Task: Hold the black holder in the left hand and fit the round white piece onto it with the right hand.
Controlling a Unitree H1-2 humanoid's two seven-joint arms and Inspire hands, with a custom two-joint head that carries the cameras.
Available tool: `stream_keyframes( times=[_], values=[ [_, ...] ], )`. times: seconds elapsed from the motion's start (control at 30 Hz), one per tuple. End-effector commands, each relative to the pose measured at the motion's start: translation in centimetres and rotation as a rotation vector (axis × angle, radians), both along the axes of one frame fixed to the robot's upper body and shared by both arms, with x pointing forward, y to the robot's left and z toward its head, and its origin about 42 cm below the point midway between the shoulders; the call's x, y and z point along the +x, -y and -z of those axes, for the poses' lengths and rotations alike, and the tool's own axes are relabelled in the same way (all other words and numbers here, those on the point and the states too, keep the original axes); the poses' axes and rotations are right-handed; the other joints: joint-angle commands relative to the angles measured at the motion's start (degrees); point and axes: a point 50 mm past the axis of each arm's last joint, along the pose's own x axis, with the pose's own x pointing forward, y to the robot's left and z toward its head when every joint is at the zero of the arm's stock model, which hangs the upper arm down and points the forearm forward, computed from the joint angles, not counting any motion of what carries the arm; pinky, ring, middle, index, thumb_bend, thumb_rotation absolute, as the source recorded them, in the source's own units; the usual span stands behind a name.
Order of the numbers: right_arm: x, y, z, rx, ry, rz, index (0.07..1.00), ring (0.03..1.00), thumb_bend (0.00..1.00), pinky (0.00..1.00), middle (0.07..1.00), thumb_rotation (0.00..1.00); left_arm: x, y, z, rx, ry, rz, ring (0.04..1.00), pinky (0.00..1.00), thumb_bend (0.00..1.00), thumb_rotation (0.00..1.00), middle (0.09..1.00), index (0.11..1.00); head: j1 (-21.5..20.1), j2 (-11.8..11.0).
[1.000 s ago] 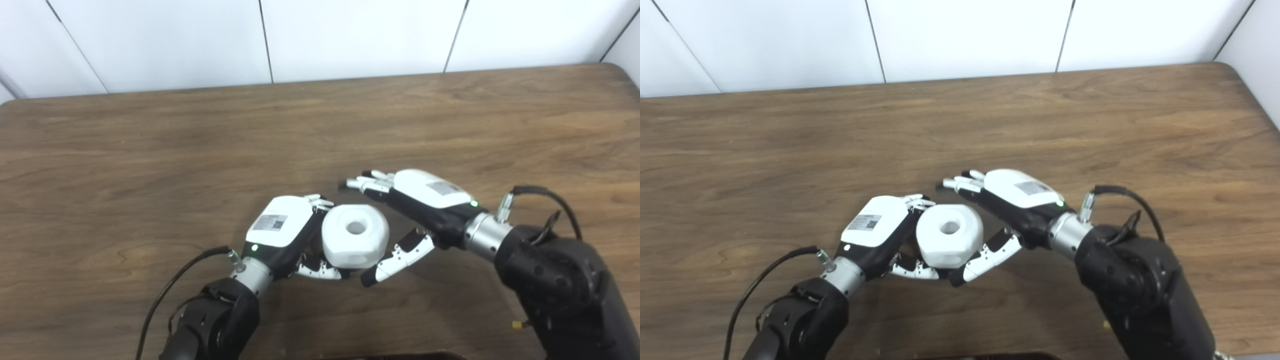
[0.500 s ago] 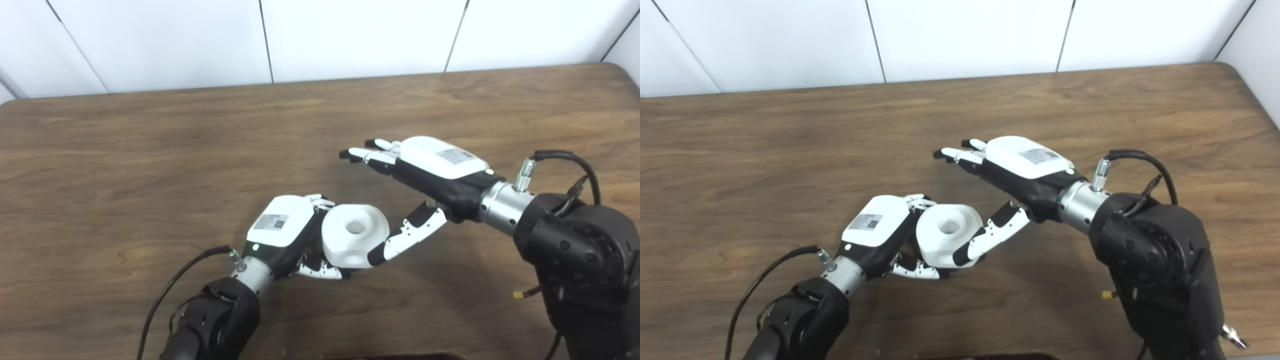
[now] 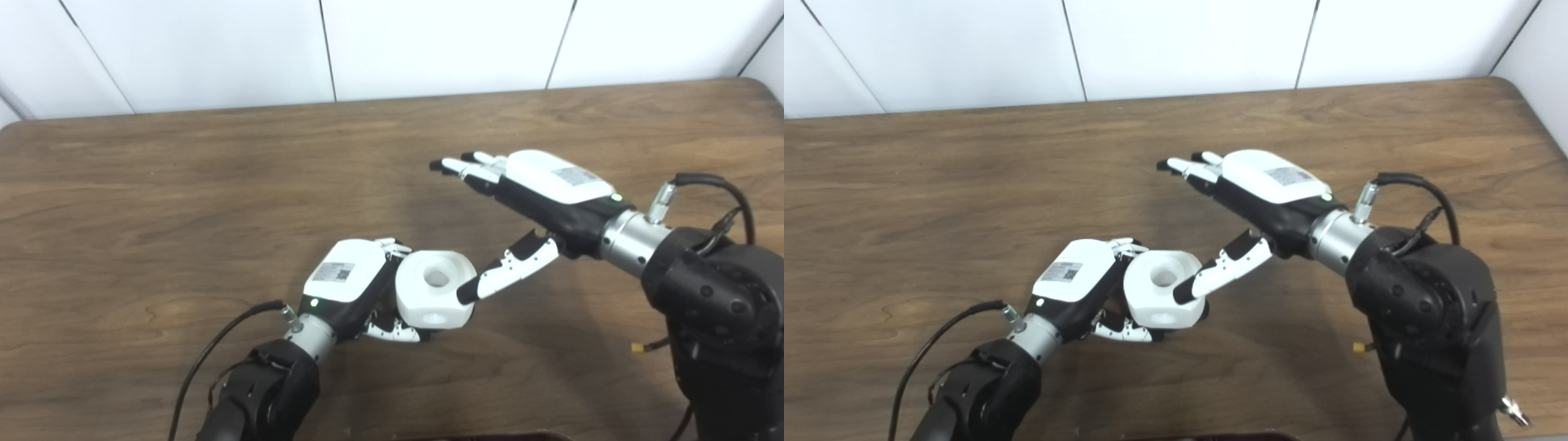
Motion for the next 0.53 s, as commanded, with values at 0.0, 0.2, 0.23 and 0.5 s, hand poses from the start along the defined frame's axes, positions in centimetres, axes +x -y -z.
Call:
stream_keyframes(
  times=[0.0, 0.2, 0.23, 0.5],
  values=[
    [-0.4, -0.1, -0.9, -0.037, -0.015, -0.039, 0.983, 1.0, 1.0, 1.0, 0.949, 0.6, -0.6, -0.2, 1.4, 0.059, -0.088, 0.014, 0.876, 0.83, 0.52, 0.05, 0.798, 0.488, 0.0, -0.1],
    [-0.4, -0.1, -0.9, -0.035, -0.016, -0.033, 0.984, 1.0, 1.0, 0.98, 0.947, 0.61, -0.6, -0.6, 1.4, 0.067, -0.094, 0.013, 0.873, 0.82, 0.52, 0.05, 0.796, 0.495, 0.6, -0.3],
    [-0.3, -0.2, -0.8, -0.033, -0.017, -0.031, 0.986, 1.0, 1.0, 0.98, 0.946, 0.61, -0.5, -0.6, 1.4, 0.075, -0.095, 0.015, 0.877, 0.85, 0.52, 0.06, 0.802, 0.496, 0.6, -0.3],
    [0.1, -0.3, -0.7, -0.023, -0.024, -0.025, 0.986, 1.0, 0.99, 0.98, 0.945, 0.59, -0.5, -1.1, 0.2, 0.169, -0.121, 0.014, 0.908, 0.92, 0.83, 0.2, 0.844, 0.764, 0.8, -0.2]
  ],
)
